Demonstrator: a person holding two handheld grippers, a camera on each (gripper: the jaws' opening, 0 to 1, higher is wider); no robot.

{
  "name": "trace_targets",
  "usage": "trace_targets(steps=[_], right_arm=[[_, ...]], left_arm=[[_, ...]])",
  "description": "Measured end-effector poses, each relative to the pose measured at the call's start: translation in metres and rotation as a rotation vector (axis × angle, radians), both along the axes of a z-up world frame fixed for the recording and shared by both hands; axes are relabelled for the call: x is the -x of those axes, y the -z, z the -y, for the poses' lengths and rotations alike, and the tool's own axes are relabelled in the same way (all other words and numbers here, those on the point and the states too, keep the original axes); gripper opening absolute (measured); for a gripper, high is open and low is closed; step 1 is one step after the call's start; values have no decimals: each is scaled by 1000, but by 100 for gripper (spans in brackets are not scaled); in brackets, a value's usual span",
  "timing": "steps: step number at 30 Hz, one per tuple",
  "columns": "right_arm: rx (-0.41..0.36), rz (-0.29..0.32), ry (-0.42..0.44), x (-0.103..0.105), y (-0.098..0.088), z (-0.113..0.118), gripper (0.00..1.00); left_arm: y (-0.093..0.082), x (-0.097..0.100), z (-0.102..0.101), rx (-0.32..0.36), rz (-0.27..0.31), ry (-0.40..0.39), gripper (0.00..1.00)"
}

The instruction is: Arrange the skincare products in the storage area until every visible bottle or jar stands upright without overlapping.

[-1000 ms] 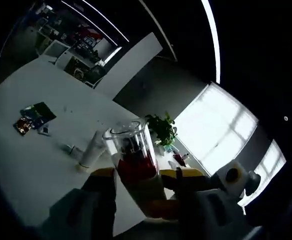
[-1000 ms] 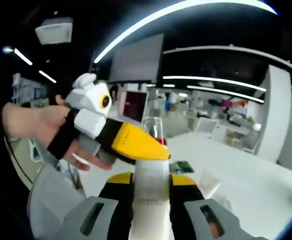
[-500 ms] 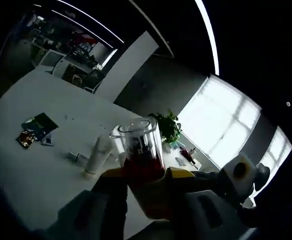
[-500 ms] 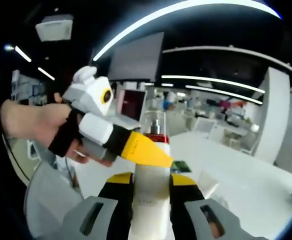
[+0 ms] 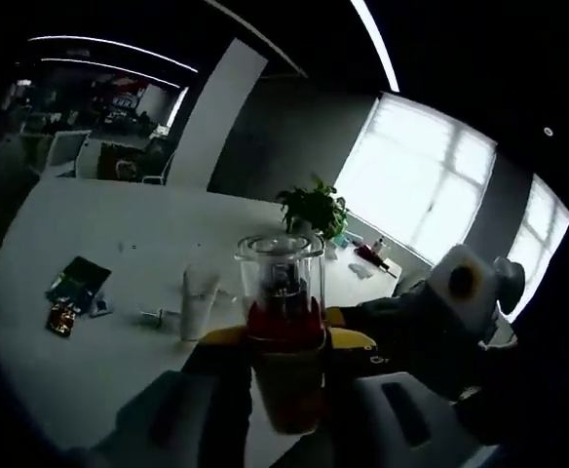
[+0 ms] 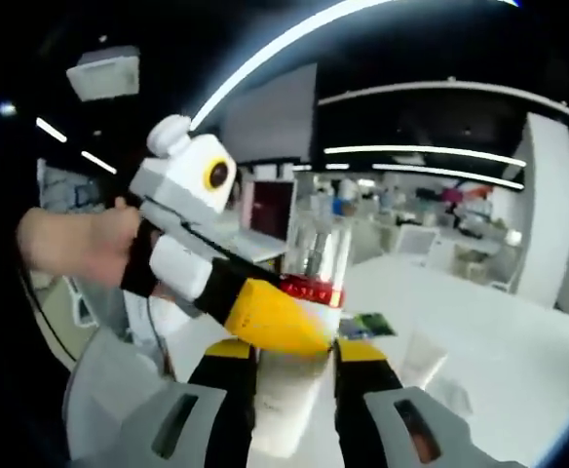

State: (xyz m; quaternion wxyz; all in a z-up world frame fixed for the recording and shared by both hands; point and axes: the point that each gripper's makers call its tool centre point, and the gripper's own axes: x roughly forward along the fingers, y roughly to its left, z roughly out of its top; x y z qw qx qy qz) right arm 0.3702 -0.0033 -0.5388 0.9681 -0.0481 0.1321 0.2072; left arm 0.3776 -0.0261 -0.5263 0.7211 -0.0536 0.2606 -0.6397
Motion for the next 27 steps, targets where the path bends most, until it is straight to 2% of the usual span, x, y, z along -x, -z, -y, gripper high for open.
trace_targets(steps=[2, 5, 8, 11, 12, 14, 16, 17, 19, 20, 22, 23, 27], right_arm=[[-27, 32, -26, -2, -7, -2, 24], [-88, 33, -123, 2, -16, -6, 23], [-105, 37, -205, 5, -24, -6, 23], [-157, 10, -295, 11, -31, -5, 21], [-172, -25, -322, 12, -31, -3, 22], [-152, -21, -334, 10, -32, 2, 25], [-133, -46, -396, 12, -30, 2, 29], [-151, -63, -435, 16, -31, -1, 30], [-171, -60, -442, 12, -34, 1, 32], [-196, -60, -492, 16, -38, -5, 33], [-216, -59, -508, 15, -42, -6, 33], [-206, -50, -566, 20, -45, -12, 33], [-169, -55, -628, 25, -42, -20, 25]], left_arm=[[-4, -1, -3, 19, -37, 29, 24], [-10, -2, -7, 31, -37, 62, 24], [-18, 2, -9, 22, 10, 140, 24], [-26, 5, -11, 19, 44, 202, 24], [-29, 7, -11, 20, 46, 222, 24], [-34, 15, -8, 27, 58, 246, 24], [-40, 22, -7, 40, 78, 285, 24], [-44, 26, -6, 50, 94, 312, 24], [-48, 32, -5, 61, 115, 349, 24], [-50, 34, -4, 67, 127, 364, 24], [-54, 41, -2, 74, 148, 398, 24], [-56, 44, 0, 78, 164, 414, 24], [-57, 50, 4, 88, 193, 483, 24]])
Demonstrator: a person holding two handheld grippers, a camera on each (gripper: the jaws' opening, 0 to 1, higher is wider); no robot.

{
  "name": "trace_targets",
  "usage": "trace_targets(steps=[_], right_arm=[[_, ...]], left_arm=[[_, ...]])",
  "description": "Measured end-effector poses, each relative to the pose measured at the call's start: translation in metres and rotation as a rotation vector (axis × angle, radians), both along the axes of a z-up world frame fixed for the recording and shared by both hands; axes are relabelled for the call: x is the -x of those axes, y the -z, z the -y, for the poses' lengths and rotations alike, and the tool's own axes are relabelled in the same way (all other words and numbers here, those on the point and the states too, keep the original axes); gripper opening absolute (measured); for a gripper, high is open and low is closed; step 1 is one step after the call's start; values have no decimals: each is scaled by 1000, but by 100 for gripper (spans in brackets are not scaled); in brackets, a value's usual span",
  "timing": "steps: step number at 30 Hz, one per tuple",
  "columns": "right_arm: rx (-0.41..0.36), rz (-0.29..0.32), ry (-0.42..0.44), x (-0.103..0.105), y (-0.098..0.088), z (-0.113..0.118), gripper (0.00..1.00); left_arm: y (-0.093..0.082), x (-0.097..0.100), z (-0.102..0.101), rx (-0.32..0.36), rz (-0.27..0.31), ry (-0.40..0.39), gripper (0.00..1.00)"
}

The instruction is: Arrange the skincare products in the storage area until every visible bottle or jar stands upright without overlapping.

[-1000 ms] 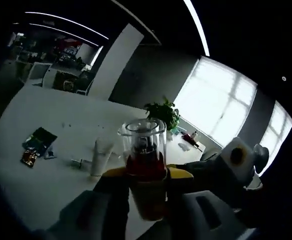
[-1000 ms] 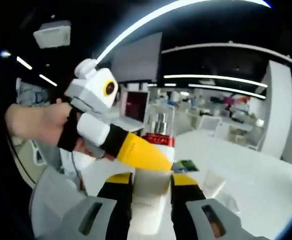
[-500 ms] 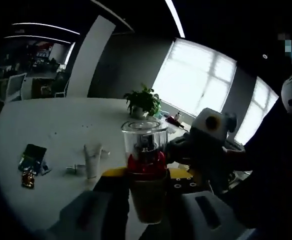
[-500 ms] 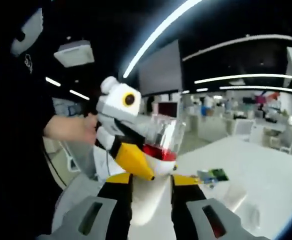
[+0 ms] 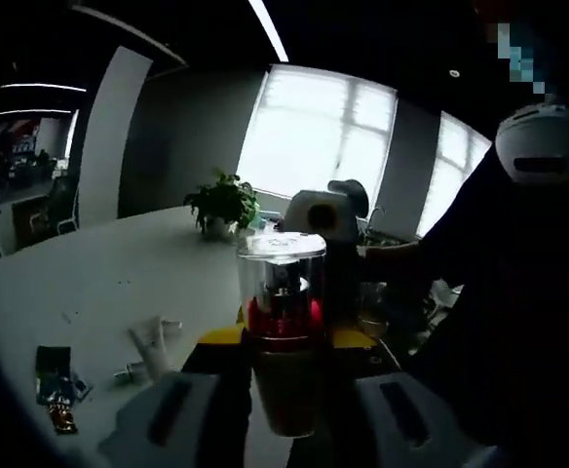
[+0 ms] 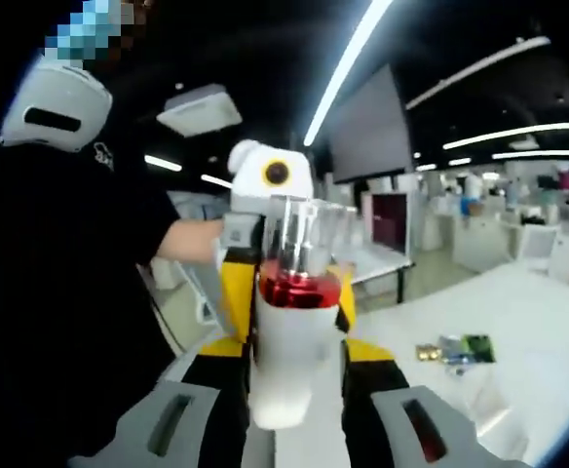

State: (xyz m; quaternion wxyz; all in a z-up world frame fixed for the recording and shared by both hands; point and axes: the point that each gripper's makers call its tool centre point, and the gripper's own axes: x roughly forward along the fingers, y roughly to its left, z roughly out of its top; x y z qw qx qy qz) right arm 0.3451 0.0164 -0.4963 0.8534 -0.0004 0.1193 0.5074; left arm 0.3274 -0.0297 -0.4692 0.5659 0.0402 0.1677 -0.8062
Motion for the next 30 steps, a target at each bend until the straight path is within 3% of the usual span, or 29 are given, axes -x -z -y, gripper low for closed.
trace_targets(steps=[8, 15, 20, 26, 30], right_arm=[[15, 59, 24, 4, 9, -1, 21], [-24, 62, 39, 8, 13, 3, 19], [-25, 59, 50, 6, 16, 5, 18], [-28, 68, 56, 4, 18, 6, 18], [-29, 70, 63, 0, 20, 7, 18]], left_arm=[[11, -2, -4, -9, 44, 42, 24], [17, 0, -5, -7, 62, 72, 24], [21, -2, -3, -13, 66, 76, 25], [18, -6, -3, 6, 15, 51, 27], [16, -12, -1, 28, 27, 18, 29]])
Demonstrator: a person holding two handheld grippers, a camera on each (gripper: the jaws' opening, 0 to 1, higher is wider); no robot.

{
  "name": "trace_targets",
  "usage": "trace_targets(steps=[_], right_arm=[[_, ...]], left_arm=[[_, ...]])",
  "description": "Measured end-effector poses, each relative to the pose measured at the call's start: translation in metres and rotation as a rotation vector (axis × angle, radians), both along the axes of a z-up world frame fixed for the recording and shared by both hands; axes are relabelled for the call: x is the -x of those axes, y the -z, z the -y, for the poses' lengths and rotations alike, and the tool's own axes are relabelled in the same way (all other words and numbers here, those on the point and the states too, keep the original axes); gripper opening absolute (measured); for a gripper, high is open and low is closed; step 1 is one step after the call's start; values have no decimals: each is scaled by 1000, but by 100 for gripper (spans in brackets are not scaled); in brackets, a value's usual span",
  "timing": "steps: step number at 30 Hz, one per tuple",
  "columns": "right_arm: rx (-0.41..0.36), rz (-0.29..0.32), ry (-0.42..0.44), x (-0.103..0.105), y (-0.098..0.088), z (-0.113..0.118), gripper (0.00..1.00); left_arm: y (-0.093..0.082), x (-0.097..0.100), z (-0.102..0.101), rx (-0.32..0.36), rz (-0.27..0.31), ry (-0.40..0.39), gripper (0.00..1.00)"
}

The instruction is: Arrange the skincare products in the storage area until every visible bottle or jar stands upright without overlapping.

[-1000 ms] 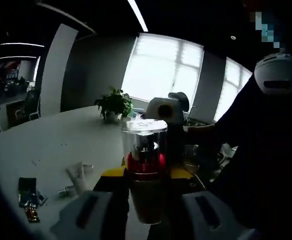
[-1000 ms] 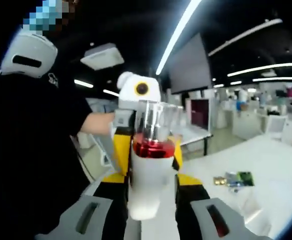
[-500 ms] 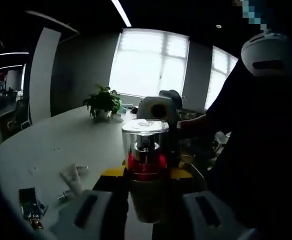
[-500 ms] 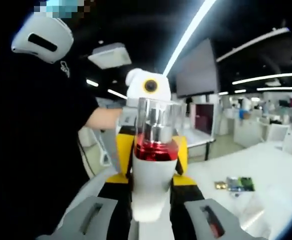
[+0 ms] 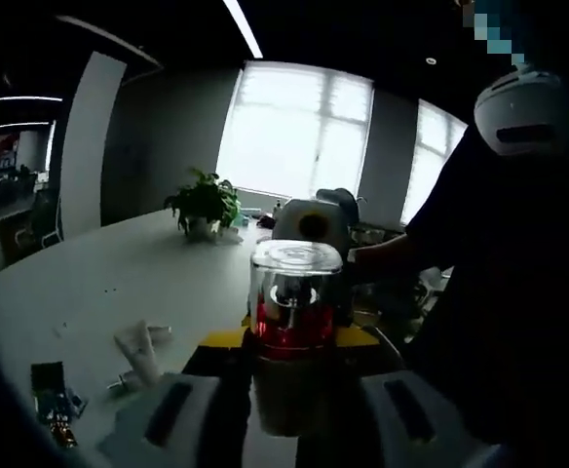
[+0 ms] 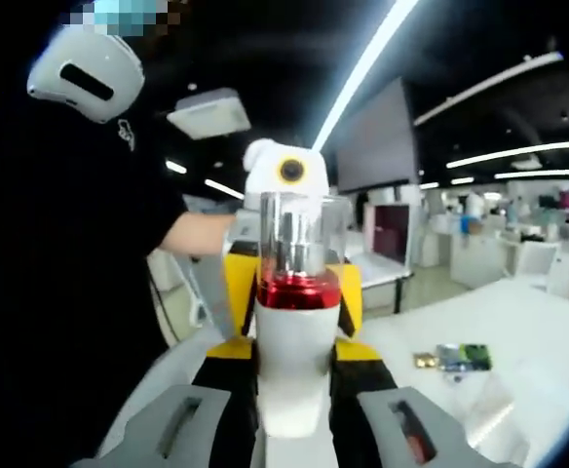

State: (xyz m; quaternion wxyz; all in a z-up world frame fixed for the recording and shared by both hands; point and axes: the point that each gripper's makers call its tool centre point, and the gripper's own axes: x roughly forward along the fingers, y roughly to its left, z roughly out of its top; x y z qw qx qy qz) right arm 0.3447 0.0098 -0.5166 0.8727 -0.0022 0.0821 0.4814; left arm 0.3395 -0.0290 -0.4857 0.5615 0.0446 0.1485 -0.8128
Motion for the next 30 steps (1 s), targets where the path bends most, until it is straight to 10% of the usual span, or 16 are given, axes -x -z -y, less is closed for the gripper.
trace_targets(steps=[5, 30], right_arm=[[26, -22, 15, -1, 16, 5, 17], [-2, -10, 166, -24, 24, 52, 18]], left_arm=[[-10, -13, -1, 50, -36, -67, 39], [59, -34, -29, -63, -8, -374, 84]])
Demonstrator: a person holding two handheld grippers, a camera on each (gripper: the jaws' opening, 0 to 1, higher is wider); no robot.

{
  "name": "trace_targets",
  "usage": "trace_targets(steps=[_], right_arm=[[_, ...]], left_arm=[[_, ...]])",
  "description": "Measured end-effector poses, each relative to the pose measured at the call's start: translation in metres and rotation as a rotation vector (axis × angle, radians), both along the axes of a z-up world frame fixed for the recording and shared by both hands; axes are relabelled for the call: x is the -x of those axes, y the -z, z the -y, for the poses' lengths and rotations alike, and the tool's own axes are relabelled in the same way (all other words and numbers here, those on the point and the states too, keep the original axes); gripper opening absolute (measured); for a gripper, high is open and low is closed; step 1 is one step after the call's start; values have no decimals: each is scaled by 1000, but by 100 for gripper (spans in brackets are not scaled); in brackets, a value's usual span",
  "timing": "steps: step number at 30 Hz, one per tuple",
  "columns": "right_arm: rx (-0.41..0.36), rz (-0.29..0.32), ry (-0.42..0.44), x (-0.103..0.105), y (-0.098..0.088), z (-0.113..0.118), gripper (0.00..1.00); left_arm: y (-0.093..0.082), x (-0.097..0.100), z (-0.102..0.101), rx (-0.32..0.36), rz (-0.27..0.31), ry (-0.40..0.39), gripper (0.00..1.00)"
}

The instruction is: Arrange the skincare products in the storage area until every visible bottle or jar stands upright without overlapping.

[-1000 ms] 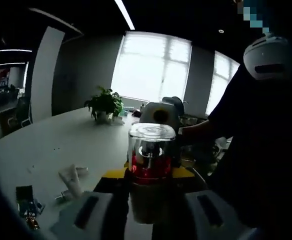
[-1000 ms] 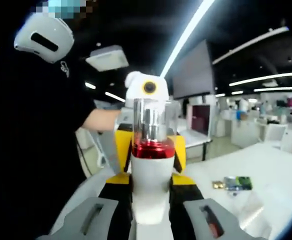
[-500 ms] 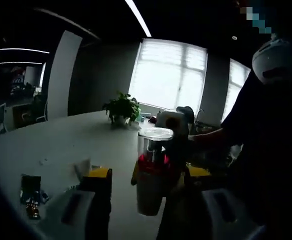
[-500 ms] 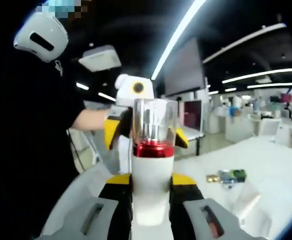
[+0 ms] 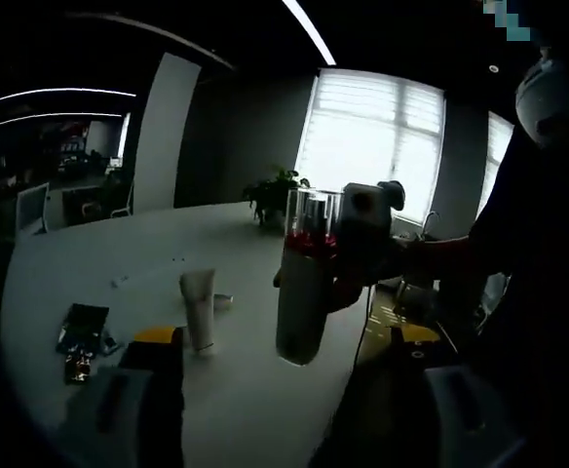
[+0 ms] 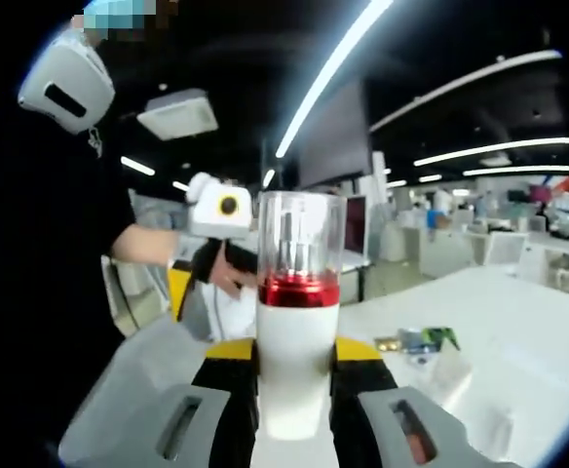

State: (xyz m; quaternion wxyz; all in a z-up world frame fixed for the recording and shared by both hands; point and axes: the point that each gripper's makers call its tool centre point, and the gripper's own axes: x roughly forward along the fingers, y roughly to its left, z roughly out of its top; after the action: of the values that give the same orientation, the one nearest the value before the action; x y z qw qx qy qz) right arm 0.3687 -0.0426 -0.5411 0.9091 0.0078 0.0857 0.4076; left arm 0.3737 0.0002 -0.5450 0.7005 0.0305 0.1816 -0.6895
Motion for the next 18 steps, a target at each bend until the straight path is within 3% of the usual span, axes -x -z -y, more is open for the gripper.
trace_targets(steps=[11, 18], right_arm=[[14, 9, 49, -5, 4, 12, 18], [29, 19, 59, -6, 6, 15, 18]], left_arm=[[22, -12, -17, -19, 20, -115, 95], [35, -13, -28, -58, 36, -147, 99]])
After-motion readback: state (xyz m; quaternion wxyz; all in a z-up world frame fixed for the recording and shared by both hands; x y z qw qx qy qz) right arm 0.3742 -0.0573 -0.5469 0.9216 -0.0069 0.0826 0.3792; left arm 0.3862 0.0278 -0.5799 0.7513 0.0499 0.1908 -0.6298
